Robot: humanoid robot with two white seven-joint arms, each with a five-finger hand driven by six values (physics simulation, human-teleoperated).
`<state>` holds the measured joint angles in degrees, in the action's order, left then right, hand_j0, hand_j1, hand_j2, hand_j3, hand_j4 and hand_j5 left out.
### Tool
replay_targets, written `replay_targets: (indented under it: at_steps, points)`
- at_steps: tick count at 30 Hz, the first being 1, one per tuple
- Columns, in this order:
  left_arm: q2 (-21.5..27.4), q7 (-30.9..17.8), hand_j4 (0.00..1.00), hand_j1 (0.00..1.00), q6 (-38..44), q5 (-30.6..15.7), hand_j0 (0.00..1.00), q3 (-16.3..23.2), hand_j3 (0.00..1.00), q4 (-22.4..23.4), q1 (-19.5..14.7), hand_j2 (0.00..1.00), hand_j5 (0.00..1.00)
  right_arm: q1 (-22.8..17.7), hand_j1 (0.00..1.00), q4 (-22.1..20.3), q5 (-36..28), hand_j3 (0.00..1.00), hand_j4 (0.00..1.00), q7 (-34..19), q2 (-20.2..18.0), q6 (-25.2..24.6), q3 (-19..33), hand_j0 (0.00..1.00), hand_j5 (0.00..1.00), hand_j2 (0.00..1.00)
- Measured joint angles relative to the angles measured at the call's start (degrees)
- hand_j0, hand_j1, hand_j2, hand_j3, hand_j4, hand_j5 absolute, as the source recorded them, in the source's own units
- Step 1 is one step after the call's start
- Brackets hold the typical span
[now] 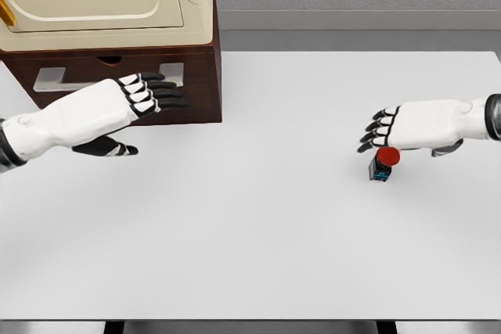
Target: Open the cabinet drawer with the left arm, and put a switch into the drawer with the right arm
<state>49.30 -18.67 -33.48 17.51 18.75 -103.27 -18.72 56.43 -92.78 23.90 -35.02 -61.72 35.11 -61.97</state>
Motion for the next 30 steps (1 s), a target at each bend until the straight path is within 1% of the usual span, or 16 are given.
replay_targets:
  at_steps: [6,9,13,18,23,30]
  points:
    - [-0.79,-1.36,1.00,1.00,6.18,-0.42,1.00,0.06,1.00,0.07,-0.97,1.00,1.00,0.09,1.00,4.03,0.81,1.00,1.00,0.00,1.94,0.01,-0.94,1.00,1.00,1.00]
    - [-1.27,-1.55,1.00,1.00,9.55,-0.41,1.00,0.08,1.00,0.19,-1.06,1.00,1.00,0.18,1.00,4.75,0.98,1.00,1.00,0.00,2.56,0.00,-1.12,1.00,1.00,1.00]
    - [-2.55,-1.63,1.00,1.00,12.03,-0.07,1.00,0.79,1.00,1.01,-1.85,1.00,1.00,0.18,1.00,5.09,1.32,1.00,1.00,0.00,3.58,0.00,-2.23,1.00,1.00,1.00]
    - [-3.85,-1.64,1.00,1.00,12.98,0.37,1.00,2.23,1.00,2.49,-2.02,1.00,1.00,0.26,1.00,6.29,1.57,1.00,1.00,0.00,4.56,0.00,-2.88,1.00,1.00,1.00]
    - [-4.59,-1.64,1.00,1.00,13.16,0.82,1.00,2.80,1.00,4.42,-3.08,1.00,1.00,0.35,1.00,7.14,1.43,1.00,1.00,0.00,5.15,0.00,-3.00,1.00,1.00,1.00]
    - [-5.69,-1.59,1.00,1.00,13.22,1.20,1.00,3.08,1.00,6.05,-2.64,1.00,1.00,0.35,1.00,7.56,1.26,1.00,1.00,0.00,5.65,0.00,-3.10,1.00,1.00,1.00]
